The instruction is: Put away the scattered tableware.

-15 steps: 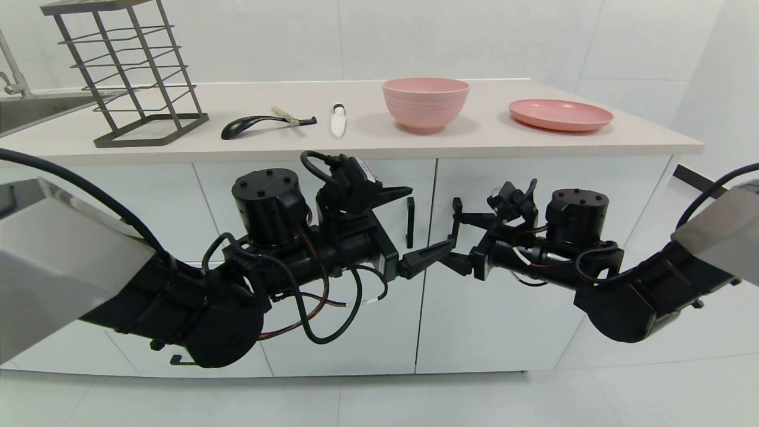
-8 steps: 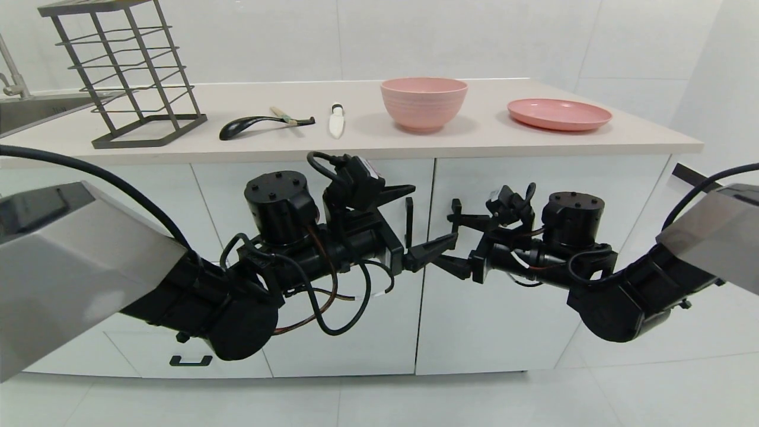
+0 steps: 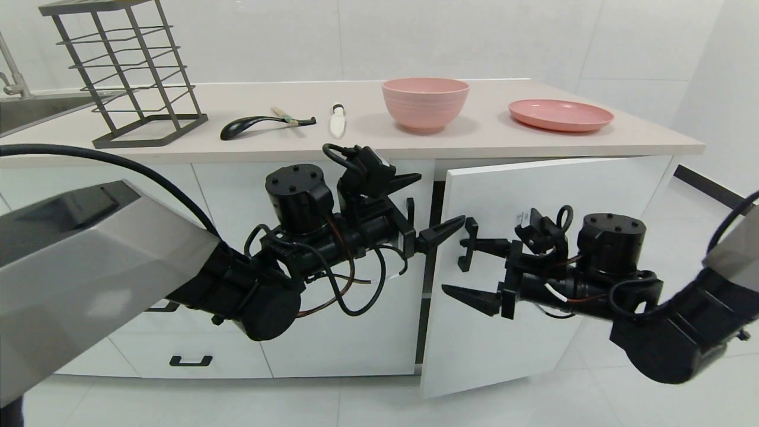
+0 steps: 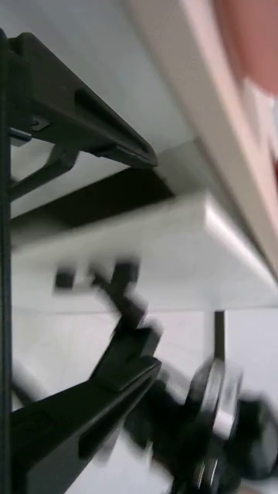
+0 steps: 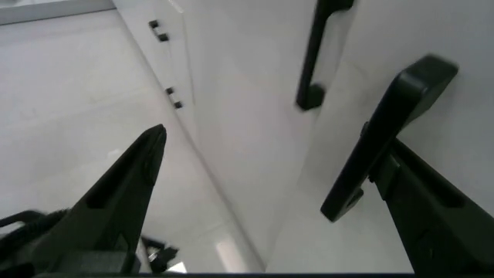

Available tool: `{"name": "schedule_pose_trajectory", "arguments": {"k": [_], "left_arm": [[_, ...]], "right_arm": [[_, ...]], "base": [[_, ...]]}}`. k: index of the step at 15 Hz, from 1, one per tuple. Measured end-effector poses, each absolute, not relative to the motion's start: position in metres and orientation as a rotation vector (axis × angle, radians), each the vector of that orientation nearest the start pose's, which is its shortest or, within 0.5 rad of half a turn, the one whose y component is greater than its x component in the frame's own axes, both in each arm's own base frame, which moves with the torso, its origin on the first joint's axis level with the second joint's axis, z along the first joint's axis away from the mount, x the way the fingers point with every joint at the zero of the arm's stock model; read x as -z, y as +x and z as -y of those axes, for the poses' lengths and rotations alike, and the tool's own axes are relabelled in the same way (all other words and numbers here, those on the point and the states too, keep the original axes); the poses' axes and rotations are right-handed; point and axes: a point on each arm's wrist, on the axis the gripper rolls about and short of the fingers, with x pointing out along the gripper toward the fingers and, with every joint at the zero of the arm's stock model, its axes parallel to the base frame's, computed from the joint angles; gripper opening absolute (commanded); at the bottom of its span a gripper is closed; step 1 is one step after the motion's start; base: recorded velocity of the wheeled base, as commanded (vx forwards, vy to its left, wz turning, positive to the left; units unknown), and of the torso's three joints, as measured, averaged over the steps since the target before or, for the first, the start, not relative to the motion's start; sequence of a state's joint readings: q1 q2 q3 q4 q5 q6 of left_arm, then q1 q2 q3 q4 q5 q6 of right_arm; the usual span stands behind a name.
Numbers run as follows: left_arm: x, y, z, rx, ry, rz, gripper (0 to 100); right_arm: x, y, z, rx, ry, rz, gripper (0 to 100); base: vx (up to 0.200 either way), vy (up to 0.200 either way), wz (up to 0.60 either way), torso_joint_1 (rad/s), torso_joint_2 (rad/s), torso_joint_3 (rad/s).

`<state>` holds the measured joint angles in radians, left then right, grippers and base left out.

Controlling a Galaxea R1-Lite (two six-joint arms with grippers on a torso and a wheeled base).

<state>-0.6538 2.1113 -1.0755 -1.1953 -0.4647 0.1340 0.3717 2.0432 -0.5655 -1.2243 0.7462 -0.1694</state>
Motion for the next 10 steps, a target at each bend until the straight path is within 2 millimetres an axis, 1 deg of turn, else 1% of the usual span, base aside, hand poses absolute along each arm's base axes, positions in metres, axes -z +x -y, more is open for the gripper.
{"name": "schedule_pose_trajectory", "arguments": {"k": [2, 4, 5, 8, 10], "left_arm": [[-0.161, 0.323, 0.266, 1.111, 0.098, 0.266, 100], [-0.158, 0.322, 0.281, 1.14, 0.091, 0.282, 100], [-0.156, 0.319, 0.289, 1.158, 0.087, 0.296, 100], [-0.148, 0.299, 0.314, 1.242, 0.065, 0.314, 100], [-0.143, 0.292, 0.32, 1.264, 0.063, 0.301, 100]], "right_arm": [[-0.079, 0.27, -0.121, -1.136, -0.093, -0.197, 100], [-0.082, 0.254, -0.114, -1.141, -0.088, -0.214, 100], [-0.083, 0.25, -0.112, -1.144, -0.088, -0.214, 100], [-0.087, 0.248, -0.108, -1.13, -0.096, -0.198, 100], [-0.088, 0.25, -0.103, -1.107, -0.1, -0.19, 100]], "base": [[0.0, 0.0, 0.0, 0.0, 0.0, 0.0], [0.0, 0.0, 0.0, 0.0, 0.0, 0.0], [0.0, 0.0, 0.0, 0.0, 0.0, 0.0], [0.0, 0.0, 0.0, 0.0, 0.0, 0.0], [0.0, 0.0, 0.0, 0.0, 0.0, 0.0]]}}
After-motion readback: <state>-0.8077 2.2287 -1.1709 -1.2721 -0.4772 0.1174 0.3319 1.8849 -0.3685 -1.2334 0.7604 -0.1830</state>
